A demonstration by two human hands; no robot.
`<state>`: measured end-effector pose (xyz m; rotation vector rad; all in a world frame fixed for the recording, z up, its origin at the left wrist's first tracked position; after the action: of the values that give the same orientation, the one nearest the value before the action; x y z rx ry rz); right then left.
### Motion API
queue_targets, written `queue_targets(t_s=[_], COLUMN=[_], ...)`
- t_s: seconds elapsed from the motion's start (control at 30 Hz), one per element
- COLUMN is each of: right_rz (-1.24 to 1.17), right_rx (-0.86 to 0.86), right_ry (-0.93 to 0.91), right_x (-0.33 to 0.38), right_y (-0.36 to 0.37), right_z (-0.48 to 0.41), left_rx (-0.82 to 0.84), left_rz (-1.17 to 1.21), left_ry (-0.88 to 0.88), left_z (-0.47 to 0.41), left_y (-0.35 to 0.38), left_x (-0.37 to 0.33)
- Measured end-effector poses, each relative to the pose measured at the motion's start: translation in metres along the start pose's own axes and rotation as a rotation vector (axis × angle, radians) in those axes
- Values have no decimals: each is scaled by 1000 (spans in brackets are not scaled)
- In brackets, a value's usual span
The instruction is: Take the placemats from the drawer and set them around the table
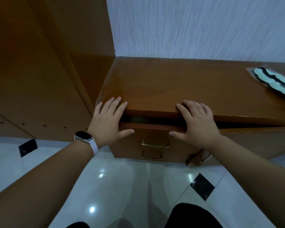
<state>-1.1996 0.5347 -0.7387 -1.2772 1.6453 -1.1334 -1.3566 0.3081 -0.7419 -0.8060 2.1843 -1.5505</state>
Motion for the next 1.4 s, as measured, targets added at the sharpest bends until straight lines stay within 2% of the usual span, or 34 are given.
queue_targets(t_s=[0.63,0.9,1.0,1.1,1.23,1.3,1.4], right_rz=[103,129,108,101,61,10,-62], right_rx=[-219,-226,-185,-84,196,302,255], right_ry=[90,89,109,123,133,163,186], right_x=[3,3,4,9,12,14,24], right_y=[11,13,11,7,-8,-33,-105], right_z=[-9,-8,-10,-9,-8,-4,-3], left_rx=[-246,-236,-185,-36,175,176,81], left_rz=[-53,-68,-58,-70,9,97,175], left_ry=[-72,-63,-54,-68,-73,14,89], left_z=[-6,-6,-7,-6,-11,-17,-23], left_y=[14,17,15,10,-21,-61,-135], left_x=[-4,-3,-1,-3,-10,-26,-38])
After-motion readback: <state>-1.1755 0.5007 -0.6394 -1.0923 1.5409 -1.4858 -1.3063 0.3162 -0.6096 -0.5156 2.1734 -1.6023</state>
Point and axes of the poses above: each hand's wrist, its own z-axis away from the middle knuckle, its own y-axis out of the palm, x = y × z, the point moved 7 cm from there along -z, towards the middle knuckle, and after that the axes turned 6 degrees about -x, right-handed, at the moved point
